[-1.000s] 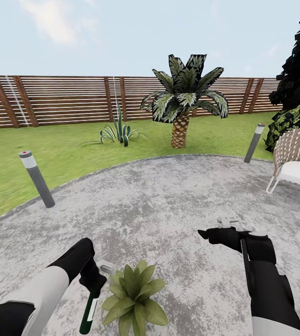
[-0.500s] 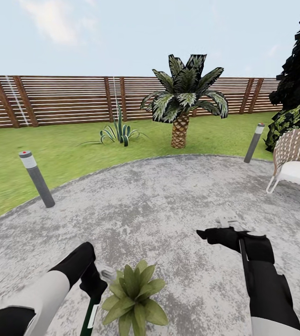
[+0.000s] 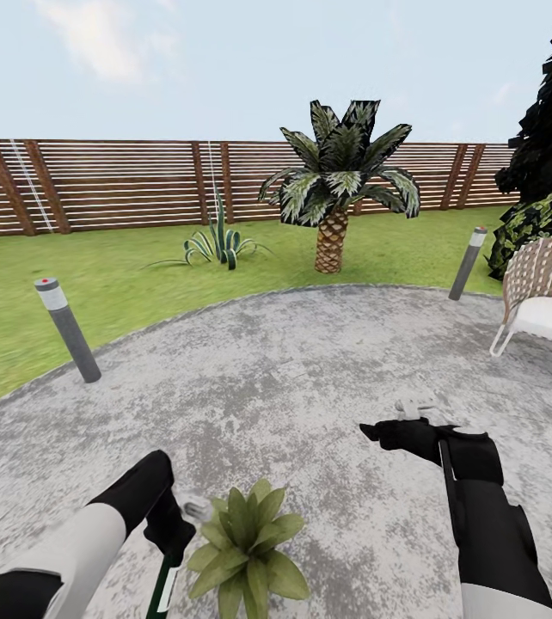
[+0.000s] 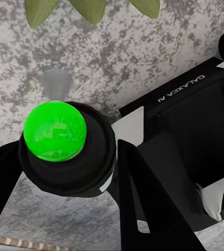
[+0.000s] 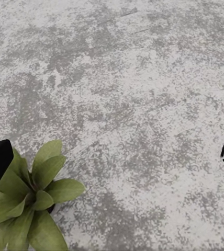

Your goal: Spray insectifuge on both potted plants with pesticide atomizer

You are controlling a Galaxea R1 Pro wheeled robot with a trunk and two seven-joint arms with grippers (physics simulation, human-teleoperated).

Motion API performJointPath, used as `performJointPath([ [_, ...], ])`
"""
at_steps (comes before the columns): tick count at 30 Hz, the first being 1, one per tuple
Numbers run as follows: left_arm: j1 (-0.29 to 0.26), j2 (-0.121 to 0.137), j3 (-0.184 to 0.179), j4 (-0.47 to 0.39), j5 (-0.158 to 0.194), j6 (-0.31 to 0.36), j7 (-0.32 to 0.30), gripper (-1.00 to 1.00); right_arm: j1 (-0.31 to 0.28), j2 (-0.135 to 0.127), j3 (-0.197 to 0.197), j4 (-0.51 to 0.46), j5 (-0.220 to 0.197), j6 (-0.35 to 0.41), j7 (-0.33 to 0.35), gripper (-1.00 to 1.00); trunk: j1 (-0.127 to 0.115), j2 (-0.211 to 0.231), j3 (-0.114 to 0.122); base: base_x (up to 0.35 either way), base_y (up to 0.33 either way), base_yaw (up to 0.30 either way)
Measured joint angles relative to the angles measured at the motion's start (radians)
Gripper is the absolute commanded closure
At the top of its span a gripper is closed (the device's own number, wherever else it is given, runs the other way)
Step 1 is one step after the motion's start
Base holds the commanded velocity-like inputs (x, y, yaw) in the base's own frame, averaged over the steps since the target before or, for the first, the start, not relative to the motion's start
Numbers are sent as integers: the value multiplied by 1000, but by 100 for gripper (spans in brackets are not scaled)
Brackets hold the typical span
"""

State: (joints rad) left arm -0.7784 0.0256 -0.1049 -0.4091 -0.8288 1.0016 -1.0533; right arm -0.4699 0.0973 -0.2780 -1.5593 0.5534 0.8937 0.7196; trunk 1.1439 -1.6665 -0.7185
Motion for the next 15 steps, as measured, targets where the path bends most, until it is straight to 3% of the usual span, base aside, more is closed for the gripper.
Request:
performJointPath([
  [9,-4,1,3,0,0,0,0,100,0,-2,-10,-2,0,0,-1,-100,0,0,0,0,0,-106],
  [15,-2,12,0,0,-2,-1,1,100,0,-2,-10,-3,1,0,-1,-100,0,0,0,0,0,-22],
])
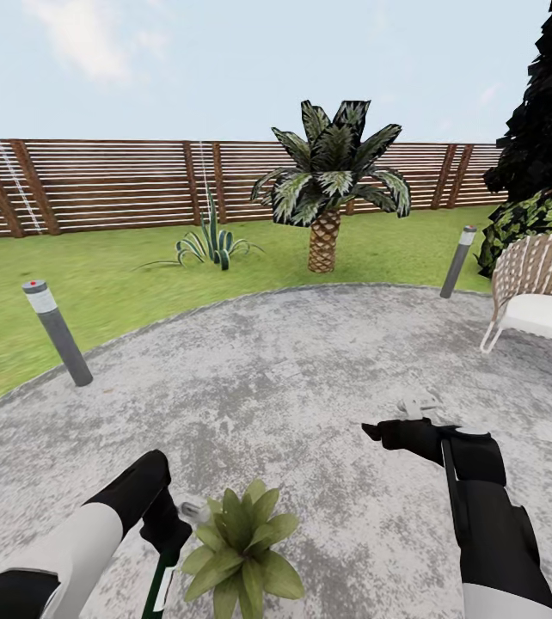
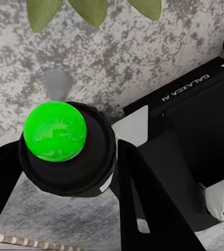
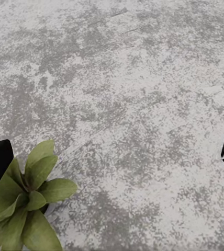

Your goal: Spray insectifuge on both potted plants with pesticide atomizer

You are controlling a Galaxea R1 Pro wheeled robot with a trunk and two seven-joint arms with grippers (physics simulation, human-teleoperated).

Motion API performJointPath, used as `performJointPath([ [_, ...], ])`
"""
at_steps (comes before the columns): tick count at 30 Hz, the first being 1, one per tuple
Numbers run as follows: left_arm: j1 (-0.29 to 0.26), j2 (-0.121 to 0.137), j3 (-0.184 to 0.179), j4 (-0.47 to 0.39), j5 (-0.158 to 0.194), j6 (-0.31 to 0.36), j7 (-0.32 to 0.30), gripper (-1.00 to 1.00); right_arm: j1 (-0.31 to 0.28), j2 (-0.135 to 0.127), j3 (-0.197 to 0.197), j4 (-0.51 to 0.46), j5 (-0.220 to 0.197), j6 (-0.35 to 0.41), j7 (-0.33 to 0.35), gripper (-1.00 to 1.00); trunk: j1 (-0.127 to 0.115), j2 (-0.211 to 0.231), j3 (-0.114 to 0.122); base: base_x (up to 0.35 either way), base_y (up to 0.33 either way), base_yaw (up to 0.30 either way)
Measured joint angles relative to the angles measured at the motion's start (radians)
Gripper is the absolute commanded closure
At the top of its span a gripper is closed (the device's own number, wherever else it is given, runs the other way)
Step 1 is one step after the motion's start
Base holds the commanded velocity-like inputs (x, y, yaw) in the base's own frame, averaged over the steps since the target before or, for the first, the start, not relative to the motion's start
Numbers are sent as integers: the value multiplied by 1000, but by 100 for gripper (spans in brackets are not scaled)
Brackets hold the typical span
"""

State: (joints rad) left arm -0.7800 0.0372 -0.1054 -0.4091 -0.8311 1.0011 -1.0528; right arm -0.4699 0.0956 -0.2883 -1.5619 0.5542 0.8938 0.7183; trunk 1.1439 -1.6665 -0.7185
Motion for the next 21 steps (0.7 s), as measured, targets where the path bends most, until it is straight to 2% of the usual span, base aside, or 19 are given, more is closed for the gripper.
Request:
performJointPath([
  [7,19,26,-31,-1,-2,-1,3,100,0,0,4,0,0,0,0,-100,0,0,0,0,0,-2],
  [21,22,37,-31,-2,1,0,4,100,0,-1,2,0,6,-4,-2,-100,0,0,0,0,0,0],
])
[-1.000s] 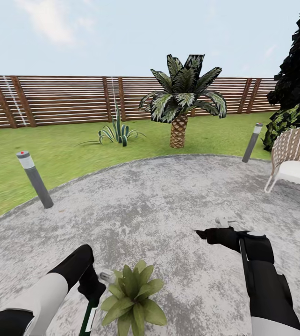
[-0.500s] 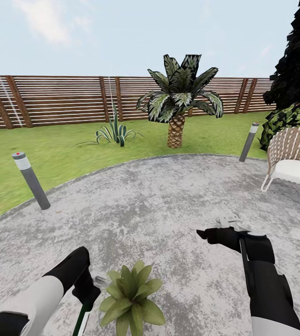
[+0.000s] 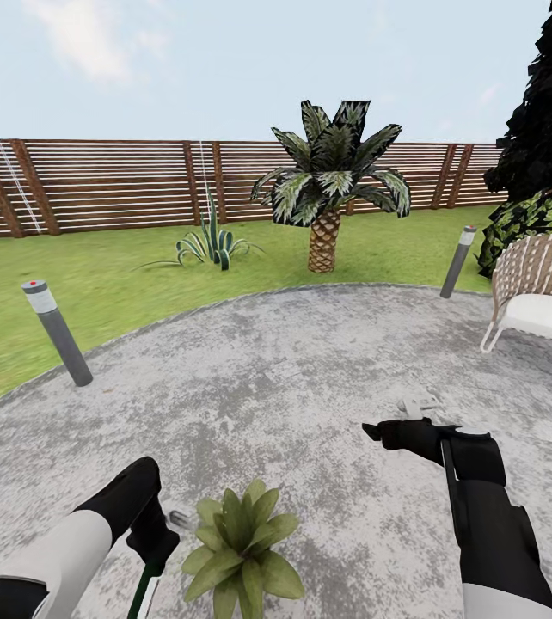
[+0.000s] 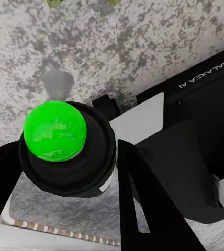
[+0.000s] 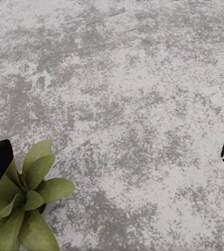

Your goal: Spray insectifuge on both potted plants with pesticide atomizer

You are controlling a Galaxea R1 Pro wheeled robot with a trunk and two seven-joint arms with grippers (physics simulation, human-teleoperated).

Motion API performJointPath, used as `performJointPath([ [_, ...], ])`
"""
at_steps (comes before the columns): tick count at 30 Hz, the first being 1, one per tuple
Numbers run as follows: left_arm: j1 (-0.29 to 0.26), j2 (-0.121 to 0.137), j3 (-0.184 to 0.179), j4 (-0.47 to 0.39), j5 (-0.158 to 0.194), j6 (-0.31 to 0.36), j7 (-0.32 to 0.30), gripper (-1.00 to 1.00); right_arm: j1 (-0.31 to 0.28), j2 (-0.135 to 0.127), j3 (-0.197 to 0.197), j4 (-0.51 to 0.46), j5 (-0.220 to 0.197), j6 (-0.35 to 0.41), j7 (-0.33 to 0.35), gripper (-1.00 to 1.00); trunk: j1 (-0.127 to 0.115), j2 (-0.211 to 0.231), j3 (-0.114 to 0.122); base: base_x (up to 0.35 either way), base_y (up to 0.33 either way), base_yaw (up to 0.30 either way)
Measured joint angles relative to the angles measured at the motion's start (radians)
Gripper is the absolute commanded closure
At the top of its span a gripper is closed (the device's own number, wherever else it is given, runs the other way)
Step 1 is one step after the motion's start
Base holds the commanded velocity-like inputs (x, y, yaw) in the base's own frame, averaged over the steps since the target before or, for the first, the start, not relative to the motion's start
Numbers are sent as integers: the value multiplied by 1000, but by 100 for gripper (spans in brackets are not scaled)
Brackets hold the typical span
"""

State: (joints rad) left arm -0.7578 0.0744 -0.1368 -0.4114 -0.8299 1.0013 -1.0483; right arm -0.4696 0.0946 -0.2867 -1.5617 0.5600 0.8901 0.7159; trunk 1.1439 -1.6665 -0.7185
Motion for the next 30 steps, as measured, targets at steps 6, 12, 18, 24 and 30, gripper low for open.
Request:
performJointPath([
  [6,-1,-1,0,-1,0,0,0,100,1,0,3,1,2,-2,-1,-100,0,0,0,0,0,0],
  [12,-8,-3,2,-1,0,0,0,100,1,-1,4,1,2,-2,1,-100,15,-28,-13,0,0,0],
  [18,-10,-2,2,-1,0,1,0,100,1,-1,4,1,2,-2,1,-100,27,-49,-22,0,0,0],
  [24,-10,-6,1,-1,0,2,0,100,1,-1,5,1,2,-2,1,-100,31,-56,-25,0,0,0],
  [30,-10,-9,0,-1,0,2,0,100,1,-1,5,1,2,-2,1,-100,46,-84,-38,0,0,0],
])
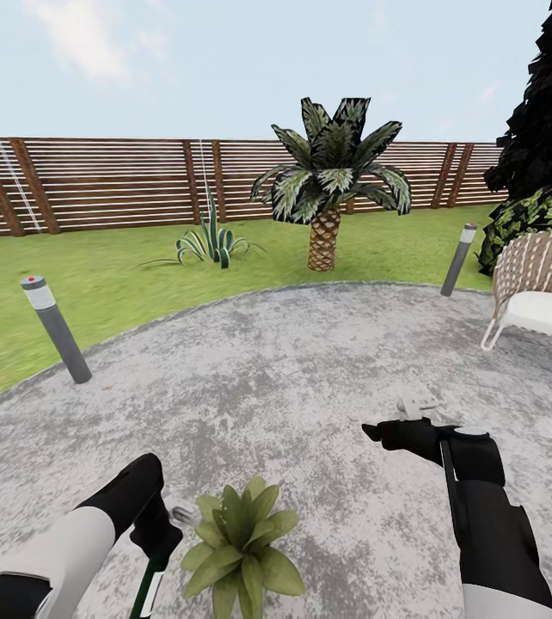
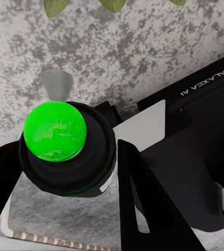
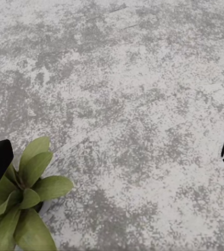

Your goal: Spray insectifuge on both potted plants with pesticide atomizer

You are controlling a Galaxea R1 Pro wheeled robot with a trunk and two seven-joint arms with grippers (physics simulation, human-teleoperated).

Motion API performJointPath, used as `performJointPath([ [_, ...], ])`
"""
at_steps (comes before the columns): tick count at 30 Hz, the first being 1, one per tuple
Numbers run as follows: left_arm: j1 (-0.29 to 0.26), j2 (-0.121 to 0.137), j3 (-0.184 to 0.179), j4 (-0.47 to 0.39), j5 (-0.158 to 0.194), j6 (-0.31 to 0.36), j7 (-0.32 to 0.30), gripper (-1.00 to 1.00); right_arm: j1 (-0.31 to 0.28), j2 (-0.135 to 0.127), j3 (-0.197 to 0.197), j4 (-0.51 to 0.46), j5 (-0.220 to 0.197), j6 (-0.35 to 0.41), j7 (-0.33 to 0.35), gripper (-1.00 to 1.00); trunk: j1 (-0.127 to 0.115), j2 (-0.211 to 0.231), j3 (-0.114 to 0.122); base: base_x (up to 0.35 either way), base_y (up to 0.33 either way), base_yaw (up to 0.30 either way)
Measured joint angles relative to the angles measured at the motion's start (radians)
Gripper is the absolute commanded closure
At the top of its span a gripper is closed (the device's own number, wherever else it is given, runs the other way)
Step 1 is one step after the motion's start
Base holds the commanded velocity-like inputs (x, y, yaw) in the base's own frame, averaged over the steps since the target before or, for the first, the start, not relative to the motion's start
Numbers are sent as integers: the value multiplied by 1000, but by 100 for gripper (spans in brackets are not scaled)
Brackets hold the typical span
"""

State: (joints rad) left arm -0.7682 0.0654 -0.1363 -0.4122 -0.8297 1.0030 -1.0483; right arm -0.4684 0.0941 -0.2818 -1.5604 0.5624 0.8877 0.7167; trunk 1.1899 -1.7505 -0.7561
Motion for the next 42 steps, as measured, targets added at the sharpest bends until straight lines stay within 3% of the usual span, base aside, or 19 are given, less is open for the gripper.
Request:
performJointPath([
  [17,39,-11,-6,3,4,0,-3,100,0,0,0,0,0,0,1,-100,0,0,0,0,0,0],
  [42,43,40,0,3,3,0,-3,100,0,0,0,-3,1,0,2,-100,0,0,0,0,0,0],
])
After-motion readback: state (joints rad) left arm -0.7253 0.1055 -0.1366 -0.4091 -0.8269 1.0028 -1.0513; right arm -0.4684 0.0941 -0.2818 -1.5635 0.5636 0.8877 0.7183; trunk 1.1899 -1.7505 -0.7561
